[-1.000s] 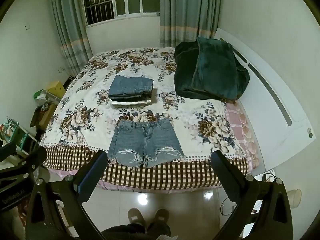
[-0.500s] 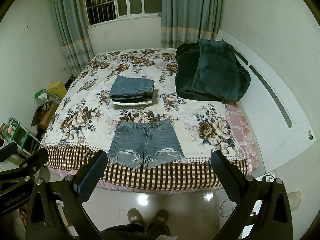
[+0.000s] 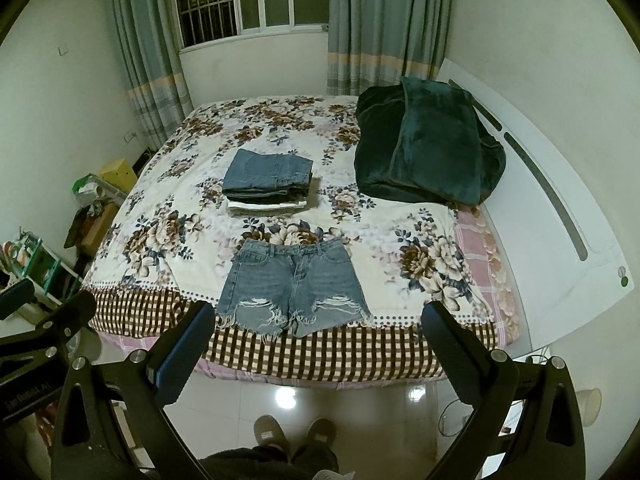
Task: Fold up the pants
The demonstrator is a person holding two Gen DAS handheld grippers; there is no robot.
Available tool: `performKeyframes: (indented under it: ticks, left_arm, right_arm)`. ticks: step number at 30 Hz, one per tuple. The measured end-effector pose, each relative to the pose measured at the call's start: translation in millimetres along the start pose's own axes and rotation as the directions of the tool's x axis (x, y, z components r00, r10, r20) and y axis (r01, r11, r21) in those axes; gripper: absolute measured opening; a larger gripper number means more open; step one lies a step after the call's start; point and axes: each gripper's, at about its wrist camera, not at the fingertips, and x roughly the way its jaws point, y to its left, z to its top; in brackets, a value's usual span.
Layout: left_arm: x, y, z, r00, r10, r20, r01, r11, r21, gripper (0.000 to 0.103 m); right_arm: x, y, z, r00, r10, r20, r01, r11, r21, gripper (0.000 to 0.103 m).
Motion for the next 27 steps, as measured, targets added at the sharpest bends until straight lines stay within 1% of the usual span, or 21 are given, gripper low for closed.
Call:
performKeyframes:
  ticks: [16,20,27]
  left_arm:
    - [1,9,2,1.000,-0.003,0.008,0.003,1.000,-0.008,0.103]
    - [2,9,2,1.000,0.000,0.010,0.000,1.000,-0.007,0.103]
    - [2,8,1,1.000,-0.001,0.010,0.001,1.000,-0.010,0.103]
  right_arm:
    - [1,-3,0,1.000,0.004,0.000,-0.004,1.000,-0.002,0.103]
    - [-2,2,5,1.000,0.002,0.001,-0.002,1.000,-0.002,0.103]
    - [-1,0,5,1.000,0.004,0.002,-0.004,1.000,-0.002,0.103]
